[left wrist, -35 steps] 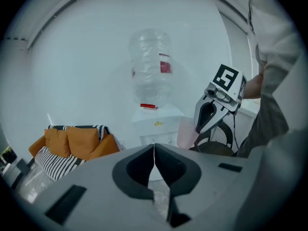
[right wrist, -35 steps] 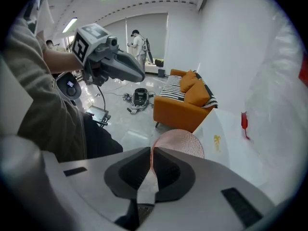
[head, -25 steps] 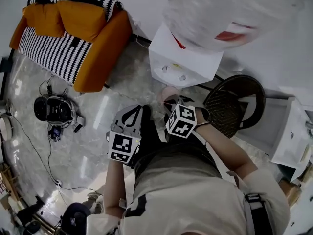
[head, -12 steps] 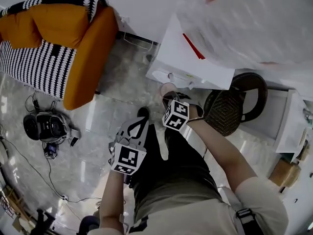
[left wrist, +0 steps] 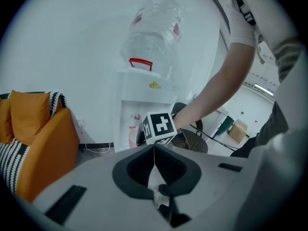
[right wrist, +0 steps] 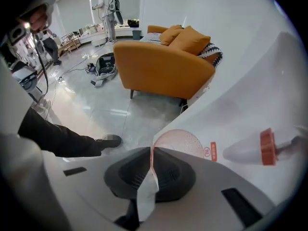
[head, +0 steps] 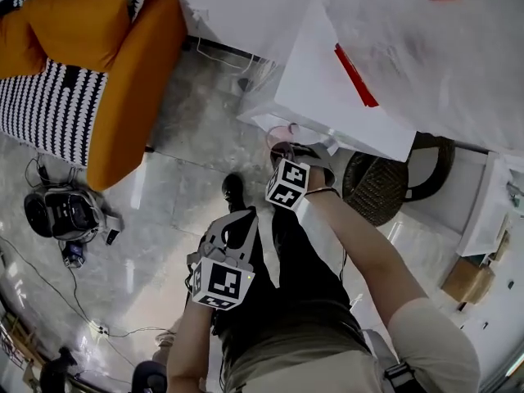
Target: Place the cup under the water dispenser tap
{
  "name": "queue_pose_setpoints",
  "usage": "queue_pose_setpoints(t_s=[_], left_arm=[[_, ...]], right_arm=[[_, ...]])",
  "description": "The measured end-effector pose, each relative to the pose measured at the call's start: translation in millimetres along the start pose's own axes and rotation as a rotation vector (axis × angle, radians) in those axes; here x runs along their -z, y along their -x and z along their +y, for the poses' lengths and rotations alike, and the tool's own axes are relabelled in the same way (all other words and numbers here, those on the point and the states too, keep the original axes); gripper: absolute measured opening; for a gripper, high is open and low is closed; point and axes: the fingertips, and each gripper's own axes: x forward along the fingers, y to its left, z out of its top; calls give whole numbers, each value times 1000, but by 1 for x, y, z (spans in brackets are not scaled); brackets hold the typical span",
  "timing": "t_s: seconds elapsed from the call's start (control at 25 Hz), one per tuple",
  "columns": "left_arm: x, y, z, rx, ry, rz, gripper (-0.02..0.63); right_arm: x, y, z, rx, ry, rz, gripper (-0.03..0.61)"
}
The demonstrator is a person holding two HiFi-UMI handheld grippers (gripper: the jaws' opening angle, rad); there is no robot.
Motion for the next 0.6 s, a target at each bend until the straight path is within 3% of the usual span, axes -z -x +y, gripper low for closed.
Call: queue_pose_setpoints(t_s=[0.6], left_arm=[[35, -10, 15, -1, 92, 38, 57]], right_arm=[[5, -42, -25, 42, -33, 8, 37]])
